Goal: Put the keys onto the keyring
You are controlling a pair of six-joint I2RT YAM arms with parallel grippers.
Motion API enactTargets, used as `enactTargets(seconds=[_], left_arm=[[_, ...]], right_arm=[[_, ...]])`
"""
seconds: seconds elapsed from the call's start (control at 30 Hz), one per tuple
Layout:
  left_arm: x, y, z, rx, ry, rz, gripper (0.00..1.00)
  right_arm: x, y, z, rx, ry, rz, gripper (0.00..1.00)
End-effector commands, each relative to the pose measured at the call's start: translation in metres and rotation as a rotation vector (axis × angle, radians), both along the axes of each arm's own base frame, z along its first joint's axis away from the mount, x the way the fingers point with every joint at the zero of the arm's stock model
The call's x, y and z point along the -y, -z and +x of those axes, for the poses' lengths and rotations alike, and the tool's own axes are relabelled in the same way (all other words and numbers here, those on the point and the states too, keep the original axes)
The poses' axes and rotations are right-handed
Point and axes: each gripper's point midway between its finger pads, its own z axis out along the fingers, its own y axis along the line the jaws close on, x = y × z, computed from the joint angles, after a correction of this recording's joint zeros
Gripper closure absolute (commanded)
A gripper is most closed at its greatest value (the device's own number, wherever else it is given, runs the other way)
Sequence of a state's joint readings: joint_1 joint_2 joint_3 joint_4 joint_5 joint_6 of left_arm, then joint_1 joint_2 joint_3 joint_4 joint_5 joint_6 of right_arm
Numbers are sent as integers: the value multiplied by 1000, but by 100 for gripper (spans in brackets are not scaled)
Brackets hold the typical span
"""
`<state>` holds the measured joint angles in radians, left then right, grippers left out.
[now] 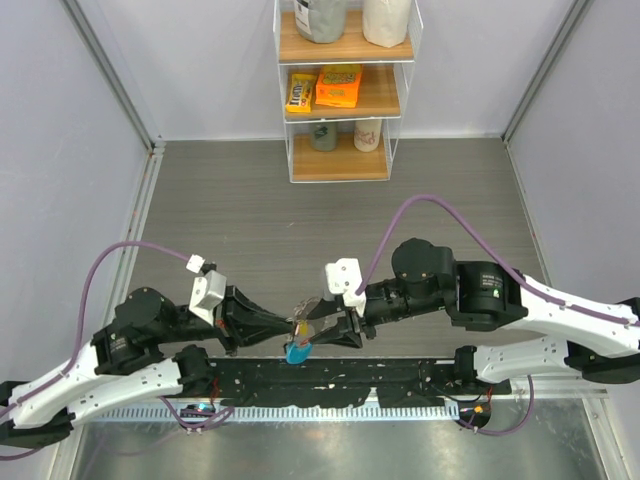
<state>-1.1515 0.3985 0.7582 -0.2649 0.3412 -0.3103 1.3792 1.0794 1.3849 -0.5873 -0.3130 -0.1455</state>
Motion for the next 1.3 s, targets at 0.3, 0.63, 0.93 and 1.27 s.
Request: enactTargets(seconds=[0.3,0.63,0.93,1.27], left_arm=[[-4,-65,-13,105,63,-289,100],[-4,-71,-12,115,60,-318,100],[-5,-72,-10,119,46,-333,100],[-7,-71,-10,122,36,-340,100]], right_arm=[[-7,-30,7,161,-17,167,56],[-9,-43,3,151,-31,204,63],[-17,-48,0,137,-51,214,67],[-25,-52,-2,126,-63,224,73]])
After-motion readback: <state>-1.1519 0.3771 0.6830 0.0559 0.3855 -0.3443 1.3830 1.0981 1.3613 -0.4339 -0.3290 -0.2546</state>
